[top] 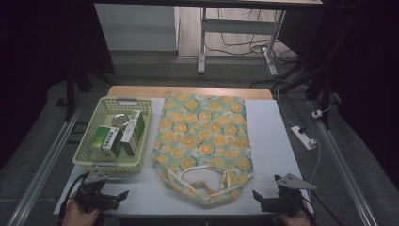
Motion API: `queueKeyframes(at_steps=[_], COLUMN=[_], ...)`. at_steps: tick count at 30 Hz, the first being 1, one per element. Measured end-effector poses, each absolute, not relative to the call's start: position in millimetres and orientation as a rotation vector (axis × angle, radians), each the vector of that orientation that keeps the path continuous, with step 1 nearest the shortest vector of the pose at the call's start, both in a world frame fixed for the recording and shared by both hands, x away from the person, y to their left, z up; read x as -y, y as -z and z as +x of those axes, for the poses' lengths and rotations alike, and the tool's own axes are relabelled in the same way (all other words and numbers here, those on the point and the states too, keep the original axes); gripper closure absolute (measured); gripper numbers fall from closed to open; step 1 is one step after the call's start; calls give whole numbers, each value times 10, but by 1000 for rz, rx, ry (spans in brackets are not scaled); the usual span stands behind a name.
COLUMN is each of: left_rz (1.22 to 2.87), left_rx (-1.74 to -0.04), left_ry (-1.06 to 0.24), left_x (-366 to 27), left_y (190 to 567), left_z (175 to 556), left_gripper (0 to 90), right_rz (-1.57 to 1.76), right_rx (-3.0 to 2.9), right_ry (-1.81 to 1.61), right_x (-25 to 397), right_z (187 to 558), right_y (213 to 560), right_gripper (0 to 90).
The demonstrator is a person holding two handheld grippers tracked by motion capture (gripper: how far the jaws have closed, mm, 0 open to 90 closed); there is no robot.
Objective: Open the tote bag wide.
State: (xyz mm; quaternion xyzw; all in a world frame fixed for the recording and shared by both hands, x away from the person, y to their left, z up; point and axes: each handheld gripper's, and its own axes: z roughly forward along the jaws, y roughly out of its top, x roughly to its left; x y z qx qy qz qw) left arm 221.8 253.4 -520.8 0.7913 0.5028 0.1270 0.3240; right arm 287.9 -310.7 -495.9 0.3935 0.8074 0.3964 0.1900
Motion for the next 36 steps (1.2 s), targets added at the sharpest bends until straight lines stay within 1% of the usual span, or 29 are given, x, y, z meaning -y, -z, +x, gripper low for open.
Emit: queueKeyframes(at_steps=[12, 29, 36], left_rz=[2090, 2063, 2059], left_rx=[-1314, -1323, -1324], left_ry=[-316, -290, -282], left_x=[-2528, -2559, -2571], left_y=[5213, 5215, 5215], left_z=[2226, 2230, 2231], left_gripper=[7, 9, 9], right_rz=[1100, 1062, 1001], right_rx=[-2321, -2372, -2376], right_ry=[-1141, -1121, -1139], right_x=[3111, 3075, 3014], right_z=[2909, 2918, 2894], right_y=[4966, 4966, 4907], right_gripper=[0, 0, 0])
